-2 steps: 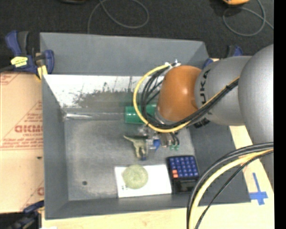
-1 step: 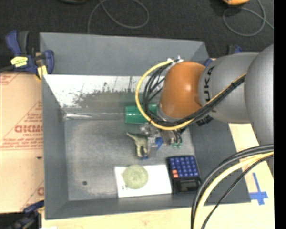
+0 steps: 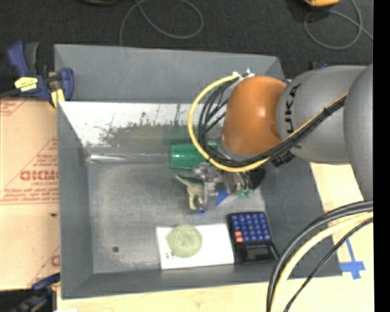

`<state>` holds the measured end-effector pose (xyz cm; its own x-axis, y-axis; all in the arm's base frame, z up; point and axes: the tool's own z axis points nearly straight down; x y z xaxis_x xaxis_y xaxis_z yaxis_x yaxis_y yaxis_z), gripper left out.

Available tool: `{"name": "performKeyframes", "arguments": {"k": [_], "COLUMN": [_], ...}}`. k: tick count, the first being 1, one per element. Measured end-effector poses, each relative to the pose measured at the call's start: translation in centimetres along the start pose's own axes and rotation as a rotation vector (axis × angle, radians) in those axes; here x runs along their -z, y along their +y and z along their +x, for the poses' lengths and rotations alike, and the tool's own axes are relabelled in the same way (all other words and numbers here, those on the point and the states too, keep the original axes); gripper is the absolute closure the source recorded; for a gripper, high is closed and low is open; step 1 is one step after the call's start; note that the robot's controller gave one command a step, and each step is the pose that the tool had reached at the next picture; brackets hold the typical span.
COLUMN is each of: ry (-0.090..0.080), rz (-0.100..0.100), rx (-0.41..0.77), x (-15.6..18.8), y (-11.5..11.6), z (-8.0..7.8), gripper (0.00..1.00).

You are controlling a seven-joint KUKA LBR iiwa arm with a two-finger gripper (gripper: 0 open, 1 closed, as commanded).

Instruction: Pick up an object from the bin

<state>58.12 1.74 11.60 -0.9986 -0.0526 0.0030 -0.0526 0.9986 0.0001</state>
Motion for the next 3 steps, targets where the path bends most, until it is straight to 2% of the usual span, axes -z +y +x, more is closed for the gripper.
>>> {"name": "performKeyframes", "arguments": {"k": [1, 3], "ry": [-0.006, -0.011], "rz": [0.000, 0.001], "rx": [0.000, -0.001], "x": [2.2, 3.7], "y": [0.0, 0.0], "z": [-0.1, -0.3], "gripper": [1.00, 1.00]}}
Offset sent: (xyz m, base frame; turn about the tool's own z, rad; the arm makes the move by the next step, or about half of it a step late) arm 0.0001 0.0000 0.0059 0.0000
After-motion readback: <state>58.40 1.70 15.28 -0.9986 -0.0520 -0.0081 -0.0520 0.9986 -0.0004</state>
